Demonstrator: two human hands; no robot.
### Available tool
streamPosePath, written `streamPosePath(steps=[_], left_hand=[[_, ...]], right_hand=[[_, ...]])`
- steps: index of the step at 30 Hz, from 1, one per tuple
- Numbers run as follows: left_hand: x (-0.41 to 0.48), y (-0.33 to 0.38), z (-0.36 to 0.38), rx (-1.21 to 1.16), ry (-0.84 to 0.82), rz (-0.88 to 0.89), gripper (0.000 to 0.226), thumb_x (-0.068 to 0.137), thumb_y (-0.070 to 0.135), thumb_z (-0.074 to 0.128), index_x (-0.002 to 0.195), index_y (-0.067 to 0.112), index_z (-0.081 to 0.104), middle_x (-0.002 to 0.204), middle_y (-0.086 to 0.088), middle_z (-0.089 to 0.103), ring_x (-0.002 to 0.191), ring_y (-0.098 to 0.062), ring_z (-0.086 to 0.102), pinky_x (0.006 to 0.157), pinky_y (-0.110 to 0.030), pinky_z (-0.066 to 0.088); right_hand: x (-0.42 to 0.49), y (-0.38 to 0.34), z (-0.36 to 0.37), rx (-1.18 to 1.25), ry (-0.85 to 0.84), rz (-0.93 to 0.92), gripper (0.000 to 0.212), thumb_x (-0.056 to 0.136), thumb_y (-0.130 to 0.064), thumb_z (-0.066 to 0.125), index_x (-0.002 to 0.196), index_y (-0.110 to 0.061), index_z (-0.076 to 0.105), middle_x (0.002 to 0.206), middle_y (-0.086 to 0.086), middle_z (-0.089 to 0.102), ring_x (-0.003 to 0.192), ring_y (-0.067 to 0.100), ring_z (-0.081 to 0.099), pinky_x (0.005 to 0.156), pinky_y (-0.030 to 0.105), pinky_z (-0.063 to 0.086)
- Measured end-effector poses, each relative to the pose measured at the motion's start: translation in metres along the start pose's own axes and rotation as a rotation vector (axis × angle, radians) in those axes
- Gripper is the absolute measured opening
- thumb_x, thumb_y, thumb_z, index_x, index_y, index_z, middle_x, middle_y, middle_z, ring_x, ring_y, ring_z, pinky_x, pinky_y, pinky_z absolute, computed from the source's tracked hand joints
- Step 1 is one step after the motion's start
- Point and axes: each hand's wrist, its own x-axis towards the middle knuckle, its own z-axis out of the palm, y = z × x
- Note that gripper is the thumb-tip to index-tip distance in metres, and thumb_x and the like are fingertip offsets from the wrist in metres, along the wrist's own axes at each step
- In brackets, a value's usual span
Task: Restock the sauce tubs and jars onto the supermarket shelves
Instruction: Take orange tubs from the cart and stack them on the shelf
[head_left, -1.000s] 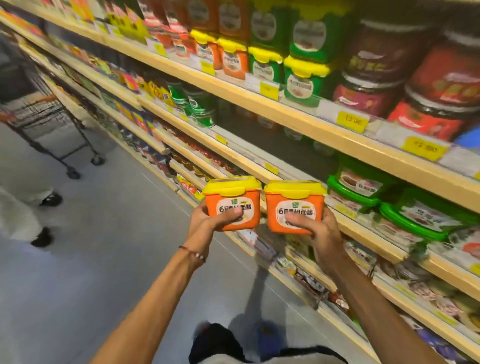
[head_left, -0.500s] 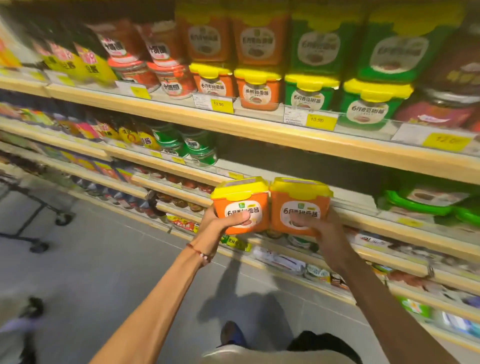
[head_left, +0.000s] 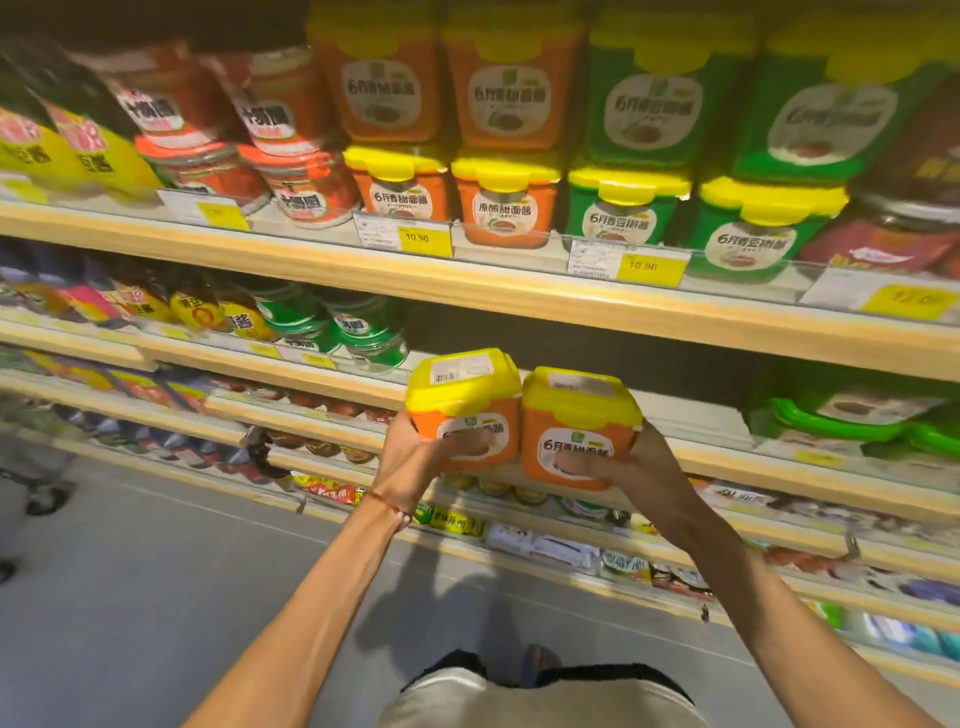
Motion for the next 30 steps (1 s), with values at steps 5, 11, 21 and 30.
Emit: streamPosePath(steps=[5,11,21,30], left_hand=[[0.041,0.009,-0.011,0.114,0.048,0.110,0.091,0.049,0.028,0.099,0.131,0.021,0.060,0.118,0.001,0.074,0.102,-0.018,0.074,0.080,-0.037,0.062],[0.087,0.010,-0.031,0.448,0.049,0.103,0.110,0.029,0.078,0.089,0.122,0.031,0.051,0.120,0.005,0.066,0.106,-0.019,0.067,0.091,-0.046,0.058],[0.121,0.003,-0.033,0.490,-0.011,-0.010,0.092,0.037,0.069,0.089,0.107,0.022,0.051,0.106,0.000,0.067,0.097,-0.020,0.067,0.087,-0.045,0.060],[0.140,0.004,-0.034,0.456,-0.080,-0.117,0.063,0.064,0.062,0.086,0.088,0.007,0.065,0.086,-0.008,0.074,0.081,-0.022,0.071,0.079,-0.033,0.056]], right_hand=[[0.012,0.011,0.012,-0.079,0.127,0.001,0.081,0.053,-0.028,0.102,0.126,-0.026,0.066,0.115,-0.001,0.077,0.103,0.020,0.075,0.085,0.043,0.062],[0.020,0.009,0.026,-0.168,0.316,-0.001,0.088,0.054,-0.035,0.101,0.130,-0.027,0.058,0.114,-0.011,0.073,0.099,0.006,0.072,0.081,0.025,0.059],[0.022,0.016,0.038,-0.131,0.434,-0.002,0.100,0.042,-0.039,0.104,0.130,-0.027,0.058,0.116,-0.008,0.074,0.101,0.012,0.073,0.087,0.042,0.063],[0.030,0.013,0.035,-0.100,0.453,-0.004,0.108,0.036,-0.040,0.103,0.132,-0.024,0.058,0.116,-0.005,0.075,0.103,0.015,0.073,0.089,0.041,0.062]])
